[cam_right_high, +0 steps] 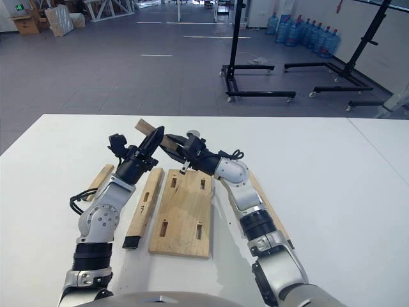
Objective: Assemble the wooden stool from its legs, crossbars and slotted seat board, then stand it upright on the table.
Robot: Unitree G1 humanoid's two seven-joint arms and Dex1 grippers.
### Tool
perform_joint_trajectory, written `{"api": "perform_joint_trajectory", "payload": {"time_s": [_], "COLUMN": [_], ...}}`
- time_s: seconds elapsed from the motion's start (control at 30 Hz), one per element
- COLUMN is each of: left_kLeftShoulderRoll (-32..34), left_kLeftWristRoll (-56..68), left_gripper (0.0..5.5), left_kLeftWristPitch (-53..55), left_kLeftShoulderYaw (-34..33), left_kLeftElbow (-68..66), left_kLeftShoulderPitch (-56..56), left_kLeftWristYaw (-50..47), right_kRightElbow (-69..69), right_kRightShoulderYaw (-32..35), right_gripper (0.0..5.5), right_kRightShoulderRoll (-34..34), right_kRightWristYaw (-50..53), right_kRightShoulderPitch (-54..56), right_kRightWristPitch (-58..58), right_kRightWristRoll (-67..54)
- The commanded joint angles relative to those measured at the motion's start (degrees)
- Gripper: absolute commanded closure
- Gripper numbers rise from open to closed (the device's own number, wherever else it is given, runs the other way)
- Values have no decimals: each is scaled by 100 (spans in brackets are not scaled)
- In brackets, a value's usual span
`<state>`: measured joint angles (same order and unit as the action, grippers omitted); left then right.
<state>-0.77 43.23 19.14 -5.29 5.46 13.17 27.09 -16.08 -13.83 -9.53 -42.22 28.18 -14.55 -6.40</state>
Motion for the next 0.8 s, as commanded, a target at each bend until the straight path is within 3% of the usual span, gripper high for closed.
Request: {"api": "perform_joint_trajectory", "payload": {"time_s": [0.03,0.1,0.37,0.63,0.8], "left_kLeftShoulderRoll": [43,44,294,1065,1545], "left_kLeftWristRoll": [-213,-301,-723,-1563,-1461], "left_gripper": [511,511,511,511,511], "left_kLeftWristPitch": [-166,-212,-386,196,681], "left_kLeftShoulderYaw": [-78,-82,-513,-508,-831], "left_kLeftElbow": [-112,-157,259,2169,2691], "left_kLeftShoulderPitch": [50,63,-24,-1404,-2028], "left_kLeftWristYaw": [-77,-94,-810,-1535,-1495], "right_kRightElbow": [-110,-210,138,-496,-435], "right_kRightShoulderYaw": [70,142,464,1726,1898], "right_gripper": [422,422,263,259,259], "right_kRightShoulderRoll": [-162,-191,-463,57,286], "right_kRightWristYaw": [-62,112,139,3308,4112], "right_kRightShoulderPitch": [144,207,-52,297,0], "right_kRightWristPitch": [-162,-89,547,799,747], "right_kRightWristRoll": [111,208,-40,465,602]}}
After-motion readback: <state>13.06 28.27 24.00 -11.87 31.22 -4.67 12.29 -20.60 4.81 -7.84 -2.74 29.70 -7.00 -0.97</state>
